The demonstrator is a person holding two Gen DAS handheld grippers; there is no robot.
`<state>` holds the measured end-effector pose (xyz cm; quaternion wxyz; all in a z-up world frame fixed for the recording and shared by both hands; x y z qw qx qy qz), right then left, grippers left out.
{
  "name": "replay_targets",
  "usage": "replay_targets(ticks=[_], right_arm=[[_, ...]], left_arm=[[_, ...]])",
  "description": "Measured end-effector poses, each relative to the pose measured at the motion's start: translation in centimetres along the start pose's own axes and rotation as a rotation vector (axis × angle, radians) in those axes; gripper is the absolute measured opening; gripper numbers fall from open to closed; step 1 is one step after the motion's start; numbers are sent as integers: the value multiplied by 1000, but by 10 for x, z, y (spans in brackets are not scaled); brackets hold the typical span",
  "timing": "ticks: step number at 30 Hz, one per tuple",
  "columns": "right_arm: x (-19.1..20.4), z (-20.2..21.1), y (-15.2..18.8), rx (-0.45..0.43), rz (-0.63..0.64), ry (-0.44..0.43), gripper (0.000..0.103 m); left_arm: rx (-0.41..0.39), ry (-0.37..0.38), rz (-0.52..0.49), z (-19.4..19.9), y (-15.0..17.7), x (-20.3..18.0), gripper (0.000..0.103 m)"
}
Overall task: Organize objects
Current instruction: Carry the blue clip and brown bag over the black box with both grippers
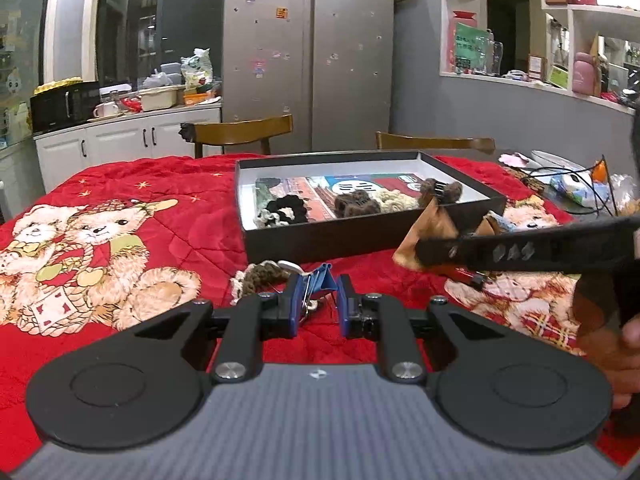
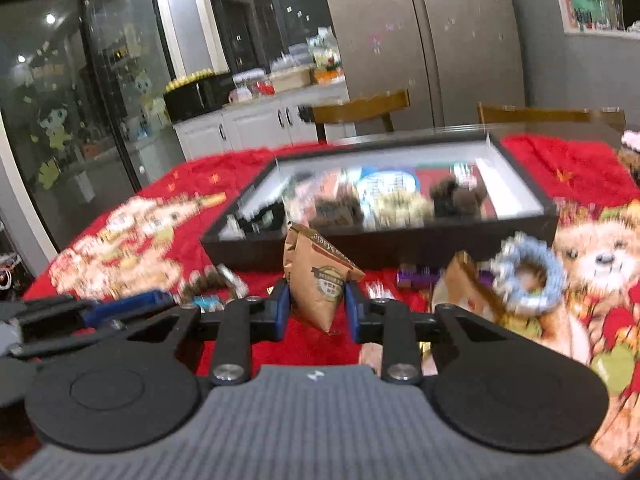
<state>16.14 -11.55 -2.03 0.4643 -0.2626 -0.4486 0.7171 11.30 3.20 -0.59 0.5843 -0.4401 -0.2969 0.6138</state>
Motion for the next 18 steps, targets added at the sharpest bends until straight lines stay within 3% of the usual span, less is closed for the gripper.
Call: replay_targets(ticks=[8, 18], right_arm=[[0, 10, -57, -92, 9, -5, 32], [-5, 9, -121, -185, -20, -32, 32]], left_arm=[[-23, -1, 16, -3, -31, -2, 22], [-107, 54, 35, -4, -101, -14, 22]])
Point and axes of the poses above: each gripper's, at about its wrist camera, not at the fingertips, and z roughly against the way its jaws point, x to its left, y to its underside, the point moved 10 cm from there along -z, roughly the way its jaws point, and after that the axes turned 12 degrees about z, right-handed, at the moved point
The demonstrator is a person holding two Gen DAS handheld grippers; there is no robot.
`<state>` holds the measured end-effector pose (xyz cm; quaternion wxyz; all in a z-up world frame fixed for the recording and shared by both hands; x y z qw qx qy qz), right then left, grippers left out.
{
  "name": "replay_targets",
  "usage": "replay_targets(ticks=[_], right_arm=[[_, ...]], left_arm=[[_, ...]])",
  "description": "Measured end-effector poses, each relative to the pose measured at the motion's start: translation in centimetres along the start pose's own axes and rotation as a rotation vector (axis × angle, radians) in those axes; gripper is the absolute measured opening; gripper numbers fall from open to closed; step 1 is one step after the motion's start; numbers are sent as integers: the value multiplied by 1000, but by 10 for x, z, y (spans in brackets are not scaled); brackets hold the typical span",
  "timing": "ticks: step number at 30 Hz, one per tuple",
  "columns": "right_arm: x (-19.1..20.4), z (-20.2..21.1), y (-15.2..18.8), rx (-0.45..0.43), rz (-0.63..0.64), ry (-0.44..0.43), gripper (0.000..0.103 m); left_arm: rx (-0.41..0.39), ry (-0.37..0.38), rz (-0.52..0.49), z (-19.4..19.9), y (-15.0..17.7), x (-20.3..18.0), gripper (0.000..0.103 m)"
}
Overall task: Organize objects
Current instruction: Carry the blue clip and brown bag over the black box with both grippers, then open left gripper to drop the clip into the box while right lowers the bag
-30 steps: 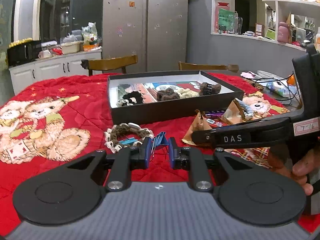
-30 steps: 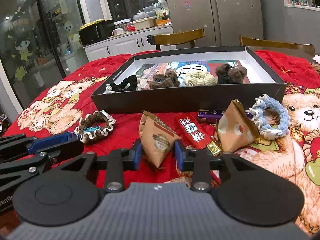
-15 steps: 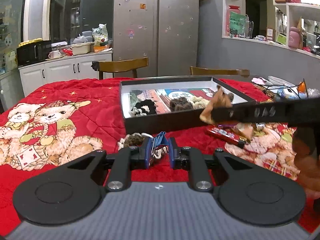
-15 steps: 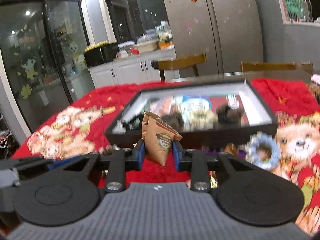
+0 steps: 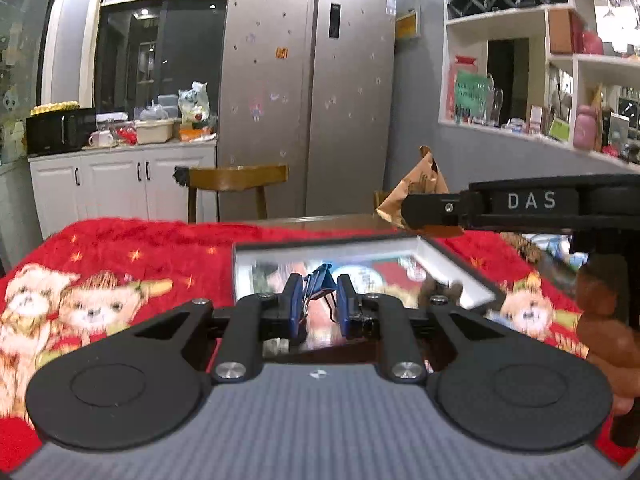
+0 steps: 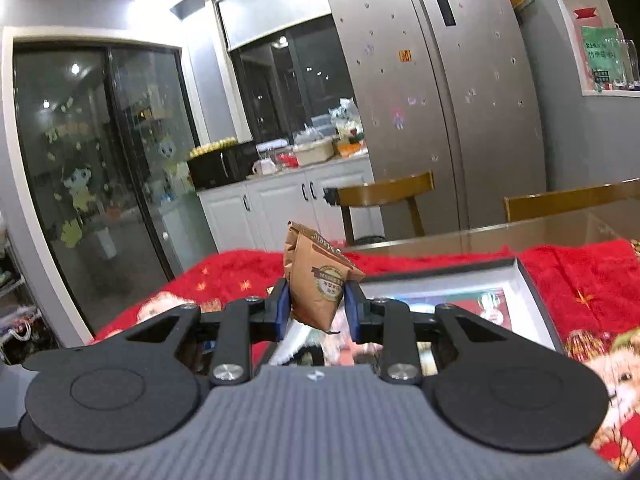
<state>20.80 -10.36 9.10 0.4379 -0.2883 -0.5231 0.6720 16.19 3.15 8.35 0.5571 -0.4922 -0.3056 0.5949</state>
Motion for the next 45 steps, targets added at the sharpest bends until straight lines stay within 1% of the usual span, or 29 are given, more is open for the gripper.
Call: replay_targets(ticks=[4, 6, 8, 9, 11, 13, 16, 20, 24, 28, 30, 32, 34, 36, 45], right_arm=[[-11, -15, -17, -11, -34, 9, 32], [-18, -25, -23, -11, -57, -1, 33], [-26, -38, -29, -2, -74, 3, 33], [-30, -43, -31, 3, -79, 9, 33], [-38, -54, -34, 11, -102, 16, 33], [-46, -68, -33, 35, -127, 15, 33], [-54, -84, -20, 70, -137, 17, 33], [-65, -109, 9, 140, -155, 28, 33], [-71, -130, 35, 189, -149, 38, 33], [-72, -152, 68, 278, -169, 34, 33], [-72, -156, 78, 300, -176, 38, 33], [-72, -158, 85, 311, -170, 51, 33], [-70, -159, 89, 319, -169, 45, 33], [-68, -162, 91, 326, -167, 33, 33], [-63, -167, 98, 355, -147, 29, 33]], left_arm=[[-25, 4, 37, -14, -32, -2, 22], [-16, 36, 45, -26, -49, -5, 22], [-30, 54, 102, -37, -66, -1, 22], [-23, 72, 110, -45, -73, -2, 22], [-30, 75, 143, -56, -82, 2, 22], [-18, 76, 161, -70, -87, 7, 22], [1, 90, 174, -91, -83, 15, 22], [55, 33, 116, -122, -62, 25, 22], [127, -2, 101, -150, -35, 37, 22], [179, -30, 92, -171, -13, 46, 22], [192, -37, 88, -176, -6, 50, 22], [185, -53, 74, -180, -2, 52, 22], [184, -56, 72, -183, 0, 53, 22], [190, -60, 78, -185, 2, 57, 22], [222, -81, 90, -189, 11, 65, 22]])
Point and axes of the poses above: each gripper's, at about its wrist camera, not at the fingertips, and z roughly against the way its jaws point, x to its left, y to its underside, the point moved 10 cm from there along -z, roughly the way its jaws point, and after that the axes turned 12 degrees about z, right-handed, at the moved point
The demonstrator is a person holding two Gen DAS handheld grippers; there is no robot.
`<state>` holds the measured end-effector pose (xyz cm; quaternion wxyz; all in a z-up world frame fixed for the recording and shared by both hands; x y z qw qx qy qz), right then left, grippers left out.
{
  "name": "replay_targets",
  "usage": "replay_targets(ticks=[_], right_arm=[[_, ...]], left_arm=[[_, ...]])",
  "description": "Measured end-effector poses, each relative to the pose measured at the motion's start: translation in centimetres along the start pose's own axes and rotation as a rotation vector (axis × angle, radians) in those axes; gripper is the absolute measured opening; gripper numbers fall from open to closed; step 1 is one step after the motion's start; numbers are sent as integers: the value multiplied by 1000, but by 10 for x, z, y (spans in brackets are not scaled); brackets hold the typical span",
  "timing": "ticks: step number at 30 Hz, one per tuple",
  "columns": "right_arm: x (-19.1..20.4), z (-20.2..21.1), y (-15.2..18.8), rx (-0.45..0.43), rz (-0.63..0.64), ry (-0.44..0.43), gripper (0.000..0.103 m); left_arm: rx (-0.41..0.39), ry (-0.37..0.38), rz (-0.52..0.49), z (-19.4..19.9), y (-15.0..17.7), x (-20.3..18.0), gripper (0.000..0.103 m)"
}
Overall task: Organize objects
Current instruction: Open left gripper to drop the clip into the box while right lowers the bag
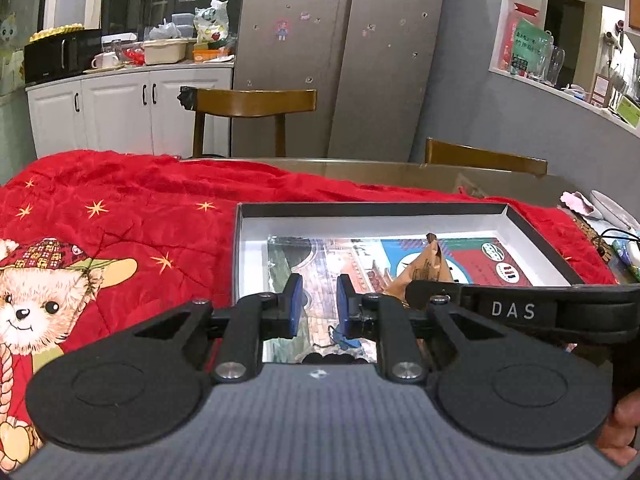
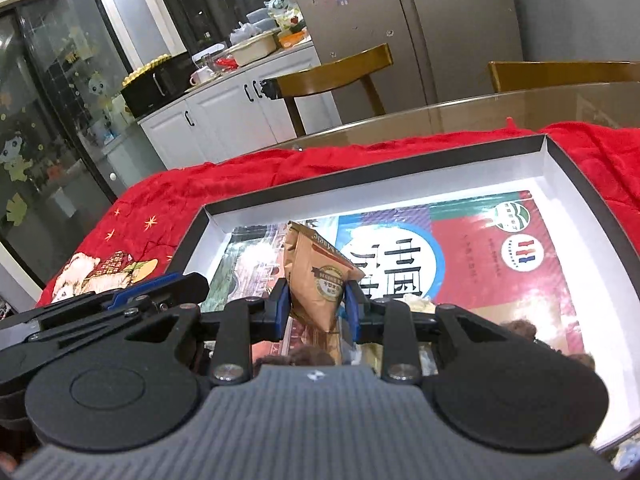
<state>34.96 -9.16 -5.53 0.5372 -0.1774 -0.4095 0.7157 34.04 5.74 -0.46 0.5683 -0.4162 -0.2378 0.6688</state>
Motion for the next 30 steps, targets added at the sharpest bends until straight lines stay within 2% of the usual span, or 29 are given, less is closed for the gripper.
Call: replay_targets(ticks=[20, 22, 23, 24, 27, 30], right_arm=[[2, -3, 5, 38, 4, -6, 36], [2, -3, 5, 36, -7, -14, 43], [2, -2, 5, 33, -11, -16, 53], [1, -1, 4, 30, -14, -14, 57], [3, 6, -2, 18, -19, -30, 65], [7, 20, -14, -30, -11, -57, 74]], left_arm=[[3, -33, -19, -3, 5, 1, 22], [5, -32, -22, -3, 6, 0, 22], [6, -32, -21, -4, 6, 0, 22], [8, -29, -21, -4, 6, 0, 22], [-3, -33, -28, 0, -1, 1, 22], [0, -18, 11, 6, -12, 8, 23]])
Point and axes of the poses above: each gripper's, at about its wrist camera, not at the fingertips, and z roughly against the way its jaws point, x to its left, y to its underside, the point moved 10 cm from there along -z, roughly the way its jaws point, and after that the axes turned 12 degrees about z, right-handed, at the moved point
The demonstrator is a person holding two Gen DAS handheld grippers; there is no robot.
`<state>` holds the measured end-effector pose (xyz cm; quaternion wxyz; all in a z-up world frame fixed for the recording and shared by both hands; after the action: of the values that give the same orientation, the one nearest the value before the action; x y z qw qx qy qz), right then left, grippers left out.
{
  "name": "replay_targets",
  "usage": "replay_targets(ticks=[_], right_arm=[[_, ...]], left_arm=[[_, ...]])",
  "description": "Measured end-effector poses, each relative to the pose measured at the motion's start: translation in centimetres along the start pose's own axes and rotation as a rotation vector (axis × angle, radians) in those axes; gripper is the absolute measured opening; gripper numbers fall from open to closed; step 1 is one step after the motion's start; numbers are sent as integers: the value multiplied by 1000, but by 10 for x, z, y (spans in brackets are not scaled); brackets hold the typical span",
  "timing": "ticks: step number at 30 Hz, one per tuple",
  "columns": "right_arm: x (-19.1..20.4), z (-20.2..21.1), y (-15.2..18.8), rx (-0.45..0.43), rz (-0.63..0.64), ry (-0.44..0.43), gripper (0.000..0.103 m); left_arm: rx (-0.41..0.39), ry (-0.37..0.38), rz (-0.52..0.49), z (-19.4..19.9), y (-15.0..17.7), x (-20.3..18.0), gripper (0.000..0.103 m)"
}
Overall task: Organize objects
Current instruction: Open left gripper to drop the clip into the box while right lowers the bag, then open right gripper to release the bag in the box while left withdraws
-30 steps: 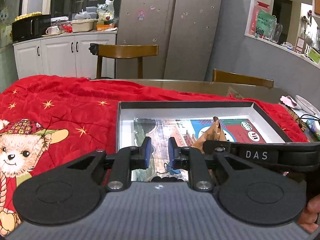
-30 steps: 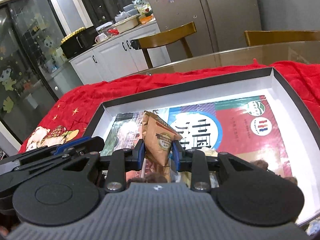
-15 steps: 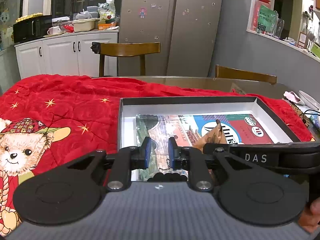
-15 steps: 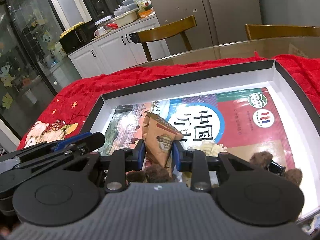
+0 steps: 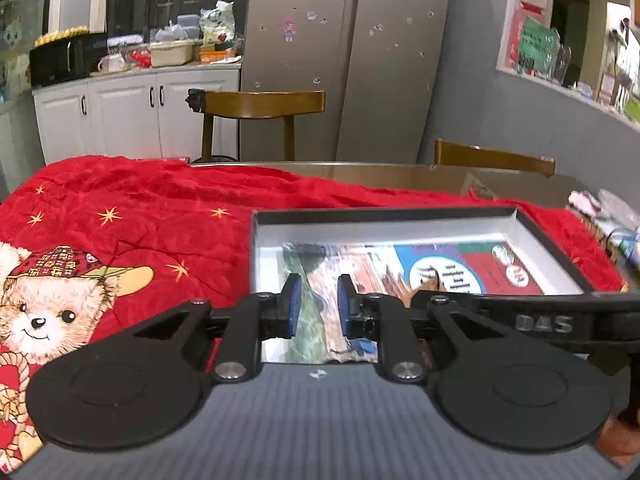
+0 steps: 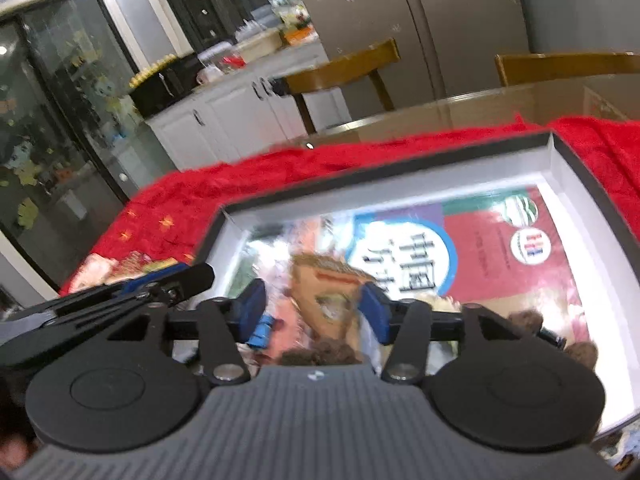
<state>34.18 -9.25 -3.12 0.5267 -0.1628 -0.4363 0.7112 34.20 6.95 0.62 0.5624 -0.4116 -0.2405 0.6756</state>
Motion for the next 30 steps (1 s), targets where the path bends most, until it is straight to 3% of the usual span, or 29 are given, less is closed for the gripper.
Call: replay_targets(ticks=[1, 3, 8, 15, 19, 25, 30], right_arm=[[2, 5, -4, -18, 9, -1, 77], [4, 18, -13, -57, 32, 4, 82], [9, 55, -39, -153, 82, 7, 86], [23, 124, -69, -276, 144, -32, 102], [33, 165, -73, -339, 148, -39, 103], [25, 212, -62, -404, 161, 91, 103], [-3, 227, -48, -417, 165, 210, 103]], left_arm=[[2, 8, 19, 2, -4, 3, 23], [-2, 13, 45, 8, -13, 9, 33], [-64, 3, 40, 28, -35, 13, 50], [-156, 95, 13, 84, -59, -8, 71], [-229, 106, -10, 125, -63, -27, 75], [-215, 176, -13, 172, -39, -64, 75], [-230, 114, -54, 192, -15, -98, 75]])
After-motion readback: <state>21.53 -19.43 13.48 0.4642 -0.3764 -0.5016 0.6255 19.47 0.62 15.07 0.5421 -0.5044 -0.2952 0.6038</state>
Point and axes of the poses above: each gripper's, at about its wrist camera, not at the fingertips, and z roughly against the way its jaws point, x to its left, y to its underside, the point moved 10 cm from there along -z, roughly the way its jaws point, and after that the axes turned 12 degrees about z, right-handed, at the moved point
